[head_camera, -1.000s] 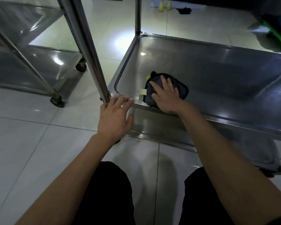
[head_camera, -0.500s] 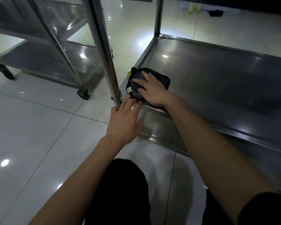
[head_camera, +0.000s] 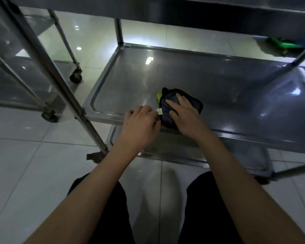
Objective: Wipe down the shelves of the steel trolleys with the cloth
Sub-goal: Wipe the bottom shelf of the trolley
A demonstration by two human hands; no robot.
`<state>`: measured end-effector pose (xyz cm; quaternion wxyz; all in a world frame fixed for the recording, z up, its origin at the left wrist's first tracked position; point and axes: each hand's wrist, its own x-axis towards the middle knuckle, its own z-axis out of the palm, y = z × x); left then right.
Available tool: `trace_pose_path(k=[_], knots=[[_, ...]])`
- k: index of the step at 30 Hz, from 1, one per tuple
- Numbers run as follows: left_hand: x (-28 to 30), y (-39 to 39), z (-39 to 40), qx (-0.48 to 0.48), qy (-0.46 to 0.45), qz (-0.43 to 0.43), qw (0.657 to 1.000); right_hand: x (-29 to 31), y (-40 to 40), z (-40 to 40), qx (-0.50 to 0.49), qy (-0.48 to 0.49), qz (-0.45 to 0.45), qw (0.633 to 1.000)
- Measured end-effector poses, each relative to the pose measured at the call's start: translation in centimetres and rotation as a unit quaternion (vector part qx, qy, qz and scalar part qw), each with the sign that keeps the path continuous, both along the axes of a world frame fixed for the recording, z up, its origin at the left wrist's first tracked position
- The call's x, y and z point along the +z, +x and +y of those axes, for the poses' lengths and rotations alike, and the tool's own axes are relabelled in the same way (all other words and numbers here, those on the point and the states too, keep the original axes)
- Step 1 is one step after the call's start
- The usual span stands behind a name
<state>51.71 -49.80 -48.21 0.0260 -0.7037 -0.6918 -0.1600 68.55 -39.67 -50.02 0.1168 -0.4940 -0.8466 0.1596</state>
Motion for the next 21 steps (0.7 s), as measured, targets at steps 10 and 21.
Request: trace_pose_path(k=[10,21], knots=[[-0.8,7.6,3.8,-0.031,-0.063,0.003,0.998,-0.6,13.7,0.5,-0.136,-0.019,0.041,0.99],[-1.1,3.6,5.1,-0.045,-0.009,-0.039,0.998,-0.2,16.2,3.2,-0.14,-0.054,-0.038,0.988]])
